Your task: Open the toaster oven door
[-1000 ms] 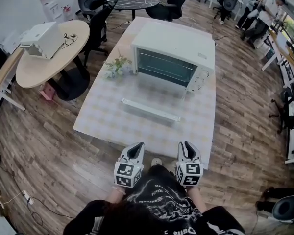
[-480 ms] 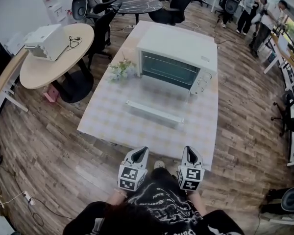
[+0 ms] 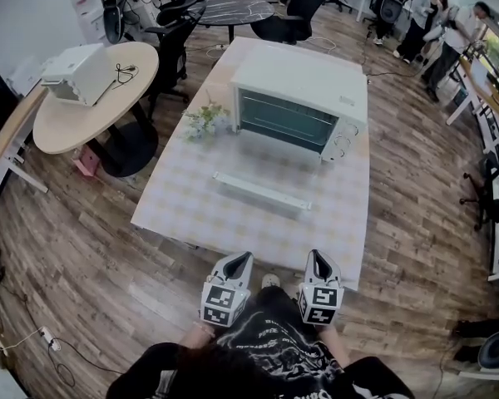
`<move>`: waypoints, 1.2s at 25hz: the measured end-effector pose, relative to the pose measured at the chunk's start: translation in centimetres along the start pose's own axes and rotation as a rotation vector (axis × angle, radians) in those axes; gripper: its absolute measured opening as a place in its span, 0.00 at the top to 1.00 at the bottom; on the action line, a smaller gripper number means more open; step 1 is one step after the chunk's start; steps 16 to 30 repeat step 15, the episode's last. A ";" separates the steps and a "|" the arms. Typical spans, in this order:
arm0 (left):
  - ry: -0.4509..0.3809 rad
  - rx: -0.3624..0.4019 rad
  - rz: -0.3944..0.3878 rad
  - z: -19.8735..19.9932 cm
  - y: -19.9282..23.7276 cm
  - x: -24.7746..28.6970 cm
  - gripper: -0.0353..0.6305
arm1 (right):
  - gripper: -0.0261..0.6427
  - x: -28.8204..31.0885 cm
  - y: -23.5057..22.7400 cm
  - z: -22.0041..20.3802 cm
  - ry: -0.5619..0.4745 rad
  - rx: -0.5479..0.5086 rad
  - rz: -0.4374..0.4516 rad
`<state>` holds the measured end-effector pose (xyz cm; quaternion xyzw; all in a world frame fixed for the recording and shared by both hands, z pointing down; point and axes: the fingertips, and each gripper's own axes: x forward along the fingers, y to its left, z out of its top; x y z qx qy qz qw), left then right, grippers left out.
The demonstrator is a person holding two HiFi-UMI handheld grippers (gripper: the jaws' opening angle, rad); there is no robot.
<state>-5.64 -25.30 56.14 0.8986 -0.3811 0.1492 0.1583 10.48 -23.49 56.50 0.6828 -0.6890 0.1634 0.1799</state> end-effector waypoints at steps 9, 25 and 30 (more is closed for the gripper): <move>-0.013 0.009 0.000 0.5 0.1 0.7 0.92 | 0.95 0.4 -0.1 0.0 0.003 -0.007 0.004; -0.016 0.005 0.006 0.6 0.2 1.0 0.92 | 0.95 0.5 0.0 0.2 0.002 -0.016 0.009; -0.016 0.005 0.006 0.6 0.2 1.0 0.92 | 0.95 0.5 0.0 0.2 0.002 -0.016 0.009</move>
